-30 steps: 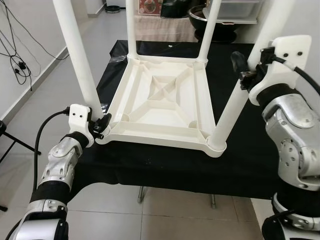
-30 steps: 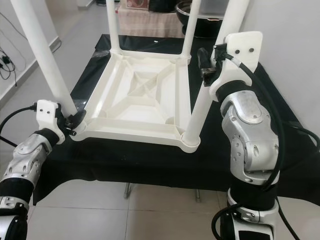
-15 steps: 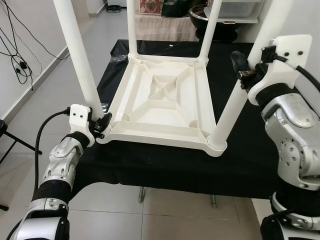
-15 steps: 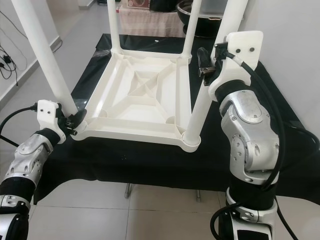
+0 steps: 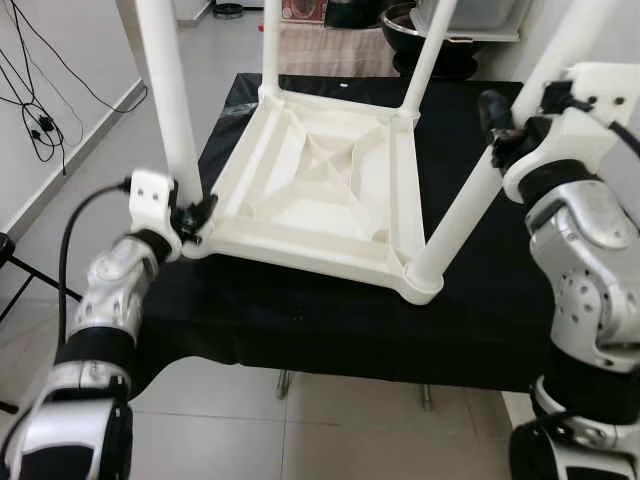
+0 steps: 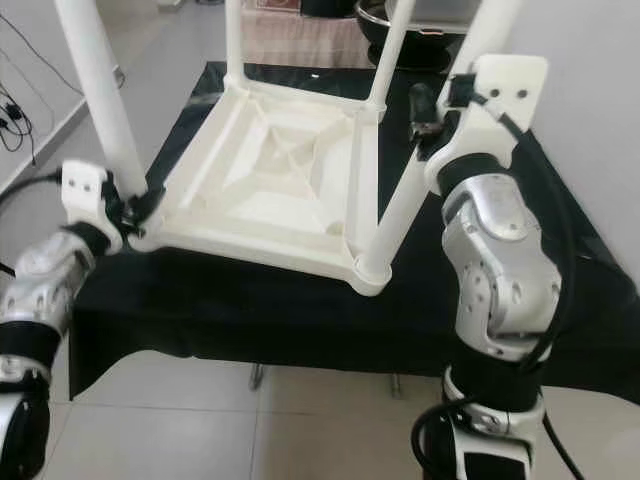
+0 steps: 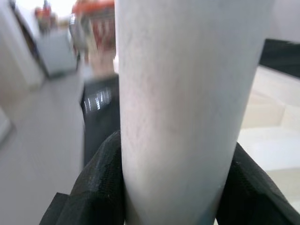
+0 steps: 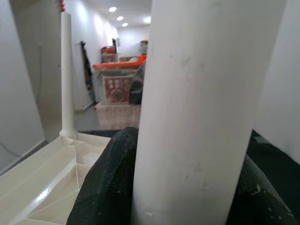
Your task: Building children table
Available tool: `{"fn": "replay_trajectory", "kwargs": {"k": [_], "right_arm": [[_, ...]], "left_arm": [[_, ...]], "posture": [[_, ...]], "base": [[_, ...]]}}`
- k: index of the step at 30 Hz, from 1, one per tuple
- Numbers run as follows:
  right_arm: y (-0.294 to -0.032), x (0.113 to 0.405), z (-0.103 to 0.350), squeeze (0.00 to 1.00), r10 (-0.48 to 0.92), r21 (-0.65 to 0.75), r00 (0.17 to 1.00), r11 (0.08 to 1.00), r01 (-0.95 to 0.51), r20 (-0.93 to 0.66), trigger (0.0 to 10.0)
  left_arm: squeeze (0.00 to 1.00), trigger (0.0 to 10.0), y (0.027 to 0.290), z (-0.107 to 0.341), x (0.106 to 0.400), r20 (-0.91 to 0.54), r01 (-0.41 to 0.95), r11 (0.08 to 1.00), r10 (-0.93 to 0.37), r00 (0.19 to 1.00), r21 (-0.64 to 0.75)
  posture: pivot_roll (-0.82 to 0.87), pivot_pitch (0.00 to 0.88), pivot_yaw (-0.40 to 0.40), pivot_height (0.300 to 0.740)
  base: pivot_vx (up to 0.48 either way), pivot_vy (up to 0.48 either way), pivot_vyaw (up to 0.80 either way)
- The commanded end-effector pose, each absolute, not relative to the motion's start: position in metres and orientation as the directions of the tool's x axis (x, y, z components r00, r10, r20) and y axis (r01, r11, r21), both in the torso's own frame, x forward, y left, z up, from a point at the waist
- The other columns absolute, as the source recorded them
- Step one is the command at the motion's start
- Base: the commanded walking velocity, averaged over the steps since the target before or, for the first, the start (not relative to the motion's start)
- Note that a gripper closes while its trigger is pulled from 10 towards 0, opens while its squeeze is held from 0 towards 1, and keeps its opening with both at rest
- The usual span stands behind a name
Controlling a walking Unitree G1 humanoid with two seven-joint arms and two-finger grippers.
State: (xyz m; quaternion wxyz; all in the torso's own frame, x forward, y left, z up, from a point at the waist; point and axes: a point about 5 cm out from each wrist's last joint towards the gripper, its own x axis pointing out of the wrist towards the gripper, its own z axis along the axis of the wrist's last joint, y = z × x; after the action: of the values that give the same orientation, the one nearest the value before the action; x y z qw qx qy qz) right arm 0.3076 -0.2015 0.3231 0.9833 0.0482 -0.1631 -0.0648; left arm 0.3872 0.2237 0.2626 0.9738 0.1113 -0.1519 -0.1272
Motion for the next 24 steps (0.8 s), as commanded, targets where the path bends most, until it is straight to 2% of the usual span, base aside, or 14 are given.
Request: {"fn": "replay_trajectory", "kwargs": {"k": [1,2,4,6,7,11,13,17,19,24], "right_arm": [[-0.235,0.321,0.278,0.0,-0.357,0.149,0.93,0.928,0.343,0.087,10.0],[-0.235,0.321,0.278,0.0,-0.357,0.149,0.93,0.928,0.343,0.087,10.0],[-0.23,0.33,0.265,0.0,-0.382,0.203,0.924,0.906,0.371,0.014,10.0],[-0.23,0.33,0.265,0.0,-0.382,0.203,0.924,0.906,0.371,0.014,10.0],[-0.217,0.343,0.248,0.0,-0.388,0.259,0.918,0.882,0.394,-0.074,10.0],[-0.204,0.353,0.231,0.0,-0.385,0.3,0.907,0.857,0.42,-0.171,10.0],[-0.177,0.365,0.198,0.0,-0.327,0.348,0.877,0.823,0.448,-0.352,10.0],[-0.166,0.367,0.184,0.0,-0.297,0.372,0.854,0.804,0.465,-0.427,10.0],[-0.158,0.365,0.166,0.0,-0.275,0.396,0.819,0.769,0.502,-0.504,10.0],[-0.159,0.359,0.147,0.0,-0.287,0.382,0.777,0.743,0.549,-0.56,10.0]], "left_arm": [[0.0,10.0,0.236,0.386,0.365,0.62,0.101,0.947,-0.279,0.733,0.306],[0.0,10.0,0.236,0.386,0.365,0.62,0.101,0.947,-0.279,0.733,0.306],[0.0,10.0,0.224,0.422,0.36,0.64,0.122,0.917,-0.355,0.681,0.379],[0.0,10.0,0.224,0.422,0.36,0.64,0.122,0.917,-0.355,0.681,0.379],[0.0,10.0,0.207,0.453,0.357,0.633,0.145,0.877,-0.436,0.64,0.457],[0.0,10.0,0.193,0.475,0.354,0.618,0.157,0.844,-0.49,0.615,0.514],[0.0,10.0,0.17,0.501,0.35,0.586,0.163,0.793,-0.555,0.59,0.586],[0.0,10.0,0.16,0.51,0.348,0.573,0.169,0.774,-0.578,0.581,0.61],[0.0,10.0,0.146,0.514,0.348,0.542,0.185,0.74,-0.616,0.572,0.646],[0.0,10.0,0.127,0.514,0.348,0.503,0.227,0.698,-0.668,0.549,0.679]], "posture": [[-0.01,0.088,-0.012,0.74],[-0.01,0.088,-0.012,0.74],[0.01,0.084,0.001,0.74],[0.01,0.084,0.001,0.74],[0.04,0.075,0.024,0.74],[0.05,0.073,0.036,0.74],[0.08,0.068,0.059,0.74],[0.08,0.068,0.065,0.74],[0.09,0.07,0.079,0.74],[0.08,0.073,0.098,0.74]], "base": [[0.0,0.0,0.0],[0.0,0.0,0.0],[0.0,0.0,0.0],[0.0,0.0,0.0],[0.0,0.0,0.0],[0.0,0.0,0.0],[0.0,0.0,0.0],[0.0,0.0,0.0],[0.0,0.0,0.0],[0.0,0.0,0.0]]}}
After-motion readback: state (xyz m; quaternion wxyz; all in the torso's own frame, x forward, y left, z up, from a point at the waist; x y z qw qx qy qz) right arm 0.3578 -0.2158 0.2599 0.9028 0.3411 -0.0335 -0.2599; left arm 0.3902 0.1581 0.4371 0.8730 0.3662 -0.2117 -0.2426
